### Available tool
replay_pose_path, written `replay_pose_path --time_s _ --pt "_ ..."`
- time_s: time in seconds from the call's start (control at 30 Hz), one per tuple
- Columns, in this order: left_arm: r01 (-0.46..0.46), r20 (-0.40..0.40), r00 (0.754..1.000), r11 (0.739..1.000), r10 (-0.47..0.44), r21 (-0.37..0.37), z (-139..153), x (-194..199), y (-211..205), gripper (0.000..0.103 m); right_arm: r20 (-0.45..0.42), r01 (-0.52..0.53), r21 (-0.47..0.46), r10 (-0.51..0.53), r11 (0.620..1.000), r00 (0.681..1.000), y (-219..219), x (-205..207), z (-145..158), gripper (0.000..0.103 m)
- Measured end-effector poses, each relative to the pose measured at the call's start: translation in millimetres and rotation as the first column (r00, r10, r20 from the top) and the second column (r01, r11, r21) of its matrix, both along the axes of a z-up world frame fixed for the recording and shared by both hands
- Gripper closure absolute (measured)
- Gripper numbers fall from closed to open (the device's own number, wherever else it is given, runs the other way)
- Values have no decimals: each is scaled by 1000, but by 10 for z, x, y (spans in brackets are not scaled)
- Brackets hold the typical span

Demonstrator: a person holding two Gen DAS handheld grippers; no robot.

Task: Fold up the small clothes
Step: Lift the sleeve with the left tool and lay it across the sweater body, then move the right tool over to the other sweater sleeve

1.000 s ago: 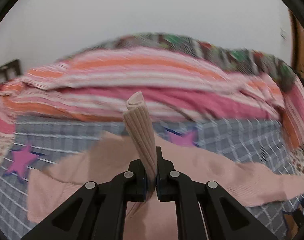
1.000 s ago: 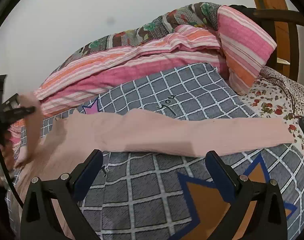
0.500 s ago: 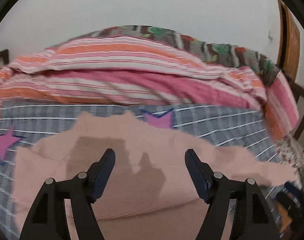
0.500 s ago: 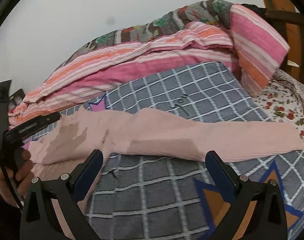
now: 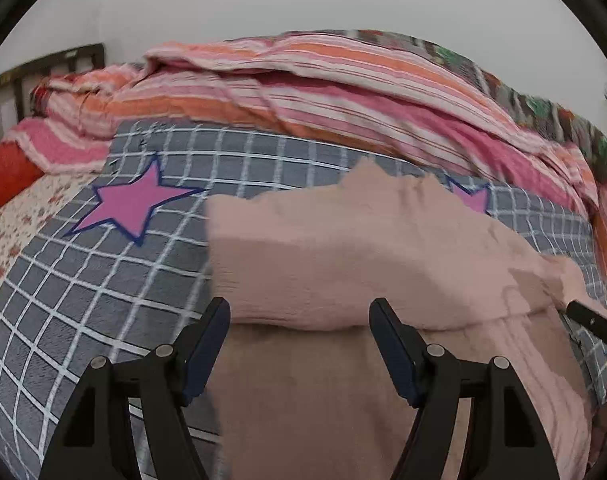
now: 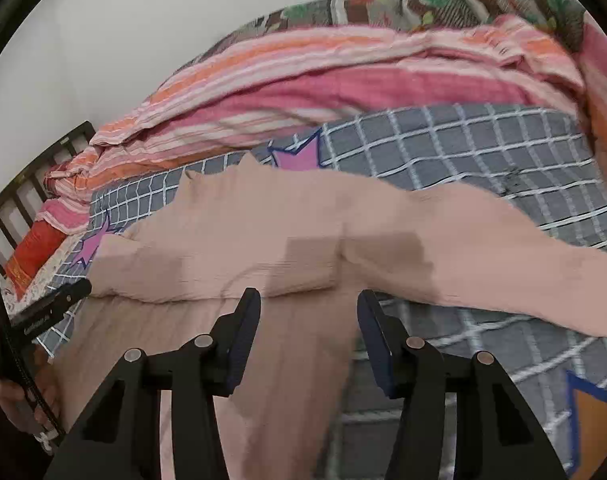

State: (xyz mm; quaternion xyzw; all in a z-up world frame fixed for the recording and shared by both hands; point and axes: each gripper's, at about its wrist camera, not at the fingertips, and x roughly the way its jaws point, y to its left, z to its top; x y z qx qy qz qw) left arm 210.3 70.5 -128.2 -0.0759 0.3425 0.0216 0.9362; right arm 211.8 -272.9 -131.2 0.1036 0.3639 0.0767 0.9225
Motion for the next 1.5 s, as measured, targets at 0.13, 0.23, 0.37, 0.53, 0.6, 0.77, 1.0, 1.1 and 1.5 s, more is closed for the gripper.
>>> replay_pose_path --time_s 0.13,0.23,0.37,0.53,0.6,0.77,1.0,1.1,1.5 --pt "14 10 1000 997 -13 -81 -30 58 163 32 -100 1 -44 -5 999 995 125 361 -84 54" --pt "0 30 1000 994 3 -109 -71 88 248 32 -167 5 -38 -11 999 986 123 586 -175 63" --pt "26 28 999 984 -21 -174 -86 115 300 32 -159 -2 -61 -8 998 987 148 662 -307 90" --pt "61 75 996 988 -51 -141 -9 62 187 30 -24 0 42 1 999 1000 1 451 -104 95" --pt "67 59 996 989 -60 -133 -35 88 145 29 -62 36 14 -35 999 997 -28 480 -170 95" --pt "76 -26 997 995 -78 -64 -187 172 22 29 -128 54 26 -50 998 991 -78 506 -253 87" --pt "78 -93 992 996 -82 -44 -274 227 14 26 6 146 -44 -146 988 989 -607 -52 235 43" --pt "80 -87 993 996 -84 -50 -278 214 17 26 38 246 -49 -245 968 969 -1112 -353 327 34" --pt "84 -92 992 995 -88 -46 -303 245 -17 23 -93 425 173 -415 888 905 -2525 -994 -248 34"
